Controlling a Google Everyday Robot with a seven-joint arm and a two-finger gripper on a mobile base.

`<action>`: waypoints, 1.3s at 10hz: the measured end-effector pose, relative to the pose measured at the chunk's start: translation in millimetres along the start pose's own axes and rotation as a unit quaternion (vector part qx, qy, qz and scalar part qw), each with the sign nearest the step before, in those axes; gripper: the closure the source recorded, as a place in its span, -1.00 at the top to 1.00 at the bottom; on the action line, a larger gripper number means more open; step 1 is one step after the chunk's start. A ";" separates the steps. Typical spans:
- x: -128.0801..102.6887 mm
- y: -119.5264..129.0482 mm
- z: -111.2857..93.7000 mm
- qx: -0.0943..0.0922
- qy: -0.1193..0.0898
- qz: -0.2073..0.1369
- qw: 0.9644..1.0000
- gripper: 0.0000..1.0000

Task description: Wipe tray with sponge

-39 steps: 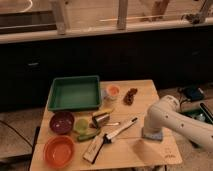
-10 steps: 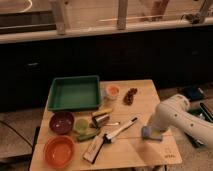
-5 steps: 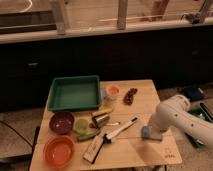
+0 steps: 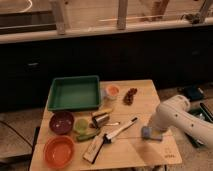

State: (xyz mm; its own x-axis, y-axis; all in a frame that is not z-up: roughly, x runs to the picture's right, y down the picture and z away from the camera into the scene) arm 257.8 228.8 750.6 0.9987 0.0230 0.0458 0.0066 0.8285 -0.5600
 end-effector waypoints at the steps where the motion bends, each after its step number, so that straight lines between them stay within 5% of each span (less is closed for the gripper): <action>1: 0.0 0.2 0.1 0.000 0.000 0.000 1.000 -0.03; 6: 3.8 2.2 10.2 -0.017 -0.001 0.003 1.000 0.60; 13: 19.5 3.8 51.4 -0.057 -0.001 0.024 0.998 0.49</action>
State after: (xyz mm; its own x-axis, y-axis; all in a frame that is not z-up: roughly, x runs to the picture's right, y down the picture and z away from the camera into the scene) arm 274.8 261.1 791.8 0.9979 0.0625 0.0185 -0.0354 0.7580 -0.6513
